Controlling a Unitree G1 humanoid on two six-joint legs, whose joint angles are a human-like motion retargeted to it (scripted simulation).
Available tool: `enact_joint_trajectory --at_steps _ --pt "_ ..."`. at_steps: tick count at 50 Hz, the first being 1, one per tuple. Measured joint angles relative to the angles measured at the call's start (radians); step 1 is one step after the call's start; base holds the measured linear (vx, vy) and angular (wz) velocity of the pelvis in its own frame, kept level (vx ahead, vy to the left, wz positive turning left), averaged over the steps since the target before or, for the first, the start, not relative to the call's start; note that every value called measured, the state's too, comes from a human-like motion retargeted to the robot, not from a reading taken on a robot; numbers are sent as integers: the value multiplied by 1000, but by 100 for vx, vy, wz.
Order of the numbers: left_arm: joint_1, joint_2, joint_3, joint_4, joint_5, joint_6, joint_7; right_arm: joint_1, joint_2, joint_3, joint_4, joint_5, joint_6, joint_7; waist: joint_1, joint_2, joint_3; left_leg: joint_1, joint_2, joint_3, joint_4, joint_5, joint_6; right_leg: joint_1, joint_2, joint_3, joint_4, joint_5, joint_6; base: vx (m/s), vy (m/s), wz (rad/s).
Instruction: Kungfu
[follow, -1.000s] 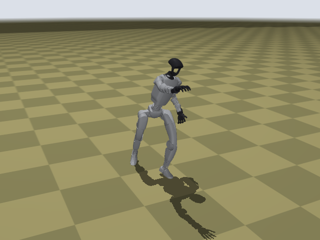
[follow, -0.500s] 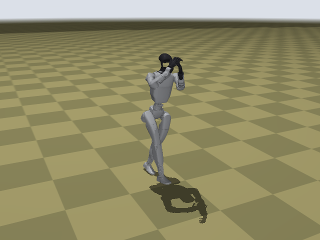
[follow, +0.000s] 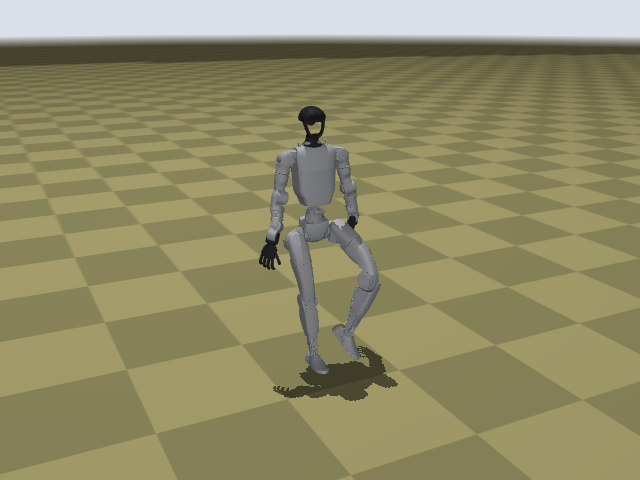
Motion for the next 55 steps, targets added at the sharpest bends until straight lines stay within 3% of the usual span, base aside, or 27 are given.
enact_joint_trajectory --at_steps 2,3,5,7,8,10,12,13,15,18,20,22,25,29,31,34,38,40,44,48,50,52,53,55 --pt "192 12 18 -93 54 -52 -100 158 -91 4 -16 -52 -82 216 78 -44 31 -104 -2 -7 -338 85 37 25 -7 21 -4 -9 13 52 -2 -168" --pt "291 18 50 -165 89 -54 -158 264 -146 34 -76 -4 -143 310 104 -71 49 -130 -32 -52 -558 174 29 41 -15 43 -1 -15 10 43 -5 -141" --pt "456 20 124 -304 132 -79 -288 432 -225 123 -186 133 -253 413 160 -114 106 -145 -72 -200 -878 231 48 107 -8 112 3 -29 -10 41 -15 -87" --pt "584 27 152 -455 106 -136 -391 551 -265 169 -304 236 -376 478 99 -157 73 -201 -152 -263 -1125 55 206 80 -42 98 -12 -29 -26 42 -26 77" --pt "635 28 167 -520 95 -169 -433 604 -279 182 -365 273 -437 511 90 -168 72 -219 -161 -230 -1159 -23 207 85 -38 104 -8 -38 -35 49 -26 57" --pt "699 35 166 -649 52 -226 -531 694 -290 198 -481 329 -536 560 74 -155 70 -241 -116 -173 -1048 -57 170 90 -2 108 1 -58 -52 41 -20 20" --pt "707 39 145 -767 -1 -272 -663 729 -282 218 -568 377 -588 576 53 -161 78 -301 -91 -180 -707 -13 193 97 -9 105 -7 -65 -42 18 -15 4" --pt "700 40 136 -809 -11 -295 -722 730 -280 238 -597 409 -604 580 51 -166 89 -309 -97 -184 -526 10 168 112 -19 91 -13 -67 -28 16 -17 -15" --pt "665 44 104 -857 -13 -331 -794 722 -266 262 -632 453 -617 575 48 -194 82 -236 -76 -93 -251 -6 92 124 -56 75 -22 -74 6 21 -18 -14" --pt "572 88 71 -874 2 -345 -863 689 -194 260 -619 497 -564 538 43 -210 34 -87 66 22 176 -90 27 118 -63 65 -24 -95 52 41 -27 -12" --pt "515 128 69 -870 65 -354 -878 679 -142 251 -593 540 -532 520 28 -208 -16 7 18 3 390 -81 -103 108 -74 65 -35 -101 92 48 -15 0" --pt "457 184 87 -875 170 -334 -829 680 -123 232 -578 566 -539 549 -28 -195 -99 92 -82 42 542 -85 -183 74 -100 62 -47 -114 129 41 2 88" --pt "330 256 142 -872 370 -235 -642 673 -133 193 -531 515 -542 575 -154 -166 -247 160 -225 119 693 -96 -204 -24 -161 25 -32 -153 168 43 0 178" --pt "32 279 236 -899 444 -153 -500 601 -97 134 -370 430 -475 449 -226 -151 -247 242 -329 140 752 -138 -204 -30 -204 -6 -11 -197 211 33 -9 108" --pt "-141 265 240 -930 326 -134 -484 566 -59 110 -262 438 -443 348 -224 -153 -247 207 -350 127 723 -163 -204 -21 -201 -4 -13 -202 228 28 -10 19" --pt "-388 187 154 -1012 -41 -122 -416 537 -5 50 -203 555 -395 227 -196 -133 -239 106 -322 57 611 -191 -188 14 -152 1 -38 -194 235 25 -9 -36" --pt "-659 4 -39 -1157 -600 -151 -294 468 28 -19 -332 973 -438 189 -126 -102 -175 -15 -207 -1 348 -194 -74 70 -82 62 -45 -189 241 19 4 -135" --pt "-743 -87 -105 -1213 -817 -176 -299 408 25 -20 -429 1197 -476 202 -99 -90 -151 -65 -213 -31 154 -163 -53 94 -67 127 -44 -186 250 40 18 -196" --pt "-782 -231 -236 -1275 -1106 -139 -420 203 10 46 -568 1425 -501 242 -70 -35 -107 -99 -260 -191 -302 -13 -106 129 -50 295 -34 -180 280 35 38 -254" --pt "-727 -305 -322 -1274 -1251 -68 -607 -72 50 195 -580 1477 -504 335 24 29 -26 -1 -168 -480 -705 124 -148 111 -17 525 41 -184 275 33 67 -436" --pt "-683 -318 -350 -1251 -1253 -57 -671 -199 96 303 -547 1492 -517 368 97 40 21 99 -103 -662 -814 224 -190 30 -31 562 140 -212 279 33 102 -537" --pt "-650 -332 -357 -1208 -1206 -75 -700 -325 136 425 -501 1546 -524 393 128 -19 58 186 -98 -539 -847 -55 -199 -162 -171 514 341 -281 406 -10 109 -469" --pt "-635 -329 -363 -1179 -1170 -87 -699 -376 165 483 -489 1583 -520 405 134 -46 76 183 -57 -463 -790 -254 -182 -283 -176 445 474 -284 436 -25 79 -408" --pt "-587 -343 -379 -1108 -1102 -118 -680 -430 222 581 -479 1631 -509 432 111 -87 125 107 9 -301 -547 -405 -163 -486 -288 260 673 -248 415 -7 86 -313"
